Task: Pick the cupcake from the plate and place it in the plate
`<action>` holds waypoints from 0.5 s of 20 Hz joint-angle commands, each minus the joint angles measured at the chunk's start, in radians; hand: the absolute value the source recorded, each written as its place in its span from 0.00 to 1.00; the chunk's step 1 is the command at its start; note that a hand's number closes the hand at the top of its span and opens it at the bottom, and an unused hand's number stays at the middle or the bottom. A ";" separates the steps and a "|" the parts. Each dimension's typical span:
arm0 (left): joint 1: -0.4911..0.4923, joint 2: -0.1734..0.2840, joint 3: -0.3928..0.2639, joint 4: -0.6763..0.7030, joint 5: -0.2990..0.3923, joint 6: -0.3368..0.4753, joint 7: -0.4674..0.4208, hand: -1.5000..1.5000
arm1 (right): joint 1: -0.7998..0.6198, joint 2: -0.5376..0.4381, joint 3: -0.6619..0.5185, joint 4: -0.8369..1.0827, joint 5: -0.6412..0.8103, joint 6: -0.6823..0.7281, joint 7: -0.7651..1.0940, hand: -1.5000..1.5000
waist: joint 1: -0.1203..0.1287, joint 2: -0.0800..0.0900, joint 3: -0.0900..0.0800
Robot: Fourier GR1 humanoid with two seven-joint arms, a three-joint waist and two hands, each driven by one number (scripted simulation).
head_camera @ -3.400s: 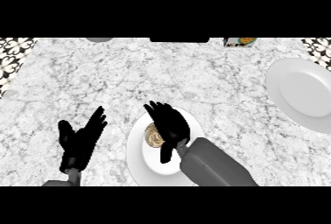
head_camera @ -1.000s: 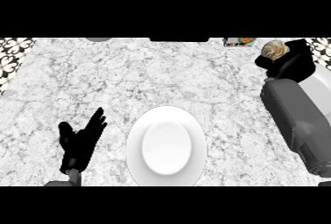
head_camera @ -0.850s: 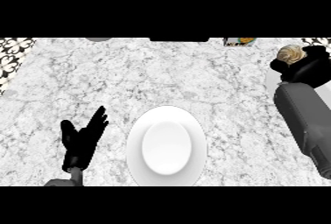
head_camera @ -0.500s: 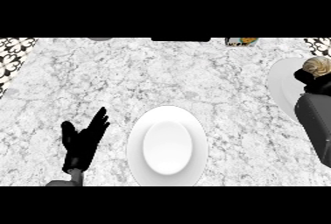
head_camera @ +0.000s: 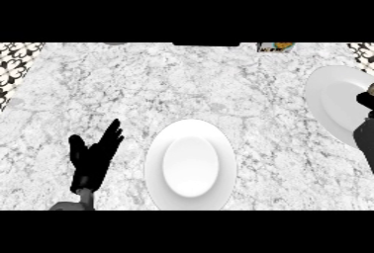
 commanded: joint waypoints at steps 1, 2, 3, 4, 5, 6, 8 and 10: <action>-0.008 0.003 -0.009 -0.008 -0.014 0.004 0.012 0.50 | -0.004 -0.007 -0.015 0.030 -0.109 0.246 -0.030 0.00 | 0.011 0.003 0.003; 0.003 0.001 0.006 0.007 0.005 -0.008 -0.013 0.50 | 0.013 0.006 -0.027 0.006 -0.151 0.239 -0.065 0.00 | 0.011 0.005 0.004; -0.009 -0.037 -0.013 0.015 -0.011 0.023 -0.021 0.50 | 0.028 0.014 -0.030 -0.029 -0.188 0.242 -0.116 0.00 | 0.002 0.005 0.005; 0.007 -0.018 -0.012 0.021 -0.010 -0.001 -0.035 0.50 | 0.033 0.016 -0.038 -0.055 -0.228 0.273 -0.153 0.00 | 0.000 0.003 0.005; -0.005 -0.010 0.001 0.030 0.000 -0.004 -0.019 0.50 | 0.055 0.031 -0.047 -0.071 -0.258 0.251 -0.190 0.00 | 0.001 0.007 0.006; -0.009 -0.004 0.022 0.035 0.008 0.002 -0.023 0.50 | 0.079 0.013 -0.054 -0.118 -0.299 0.259 -0.245 0.00 | -0.011 0.004 0.007; -0.032 -0.024 0.001 0.008 0.002 0.014 0.012 0.50 | 0.091 0.018 -0.066 -0.160 -0.360 0.257 -0.324 0.00 | -0.006 0.004 0.008; -0.023 -0.013 0.008 0.014 -0.007 0.015 -0.014 0.50 | 0.109 0.013 -0.075 -0.213 -0.412 0.230 -0.407 0.00 | -0.003 0.005 0.008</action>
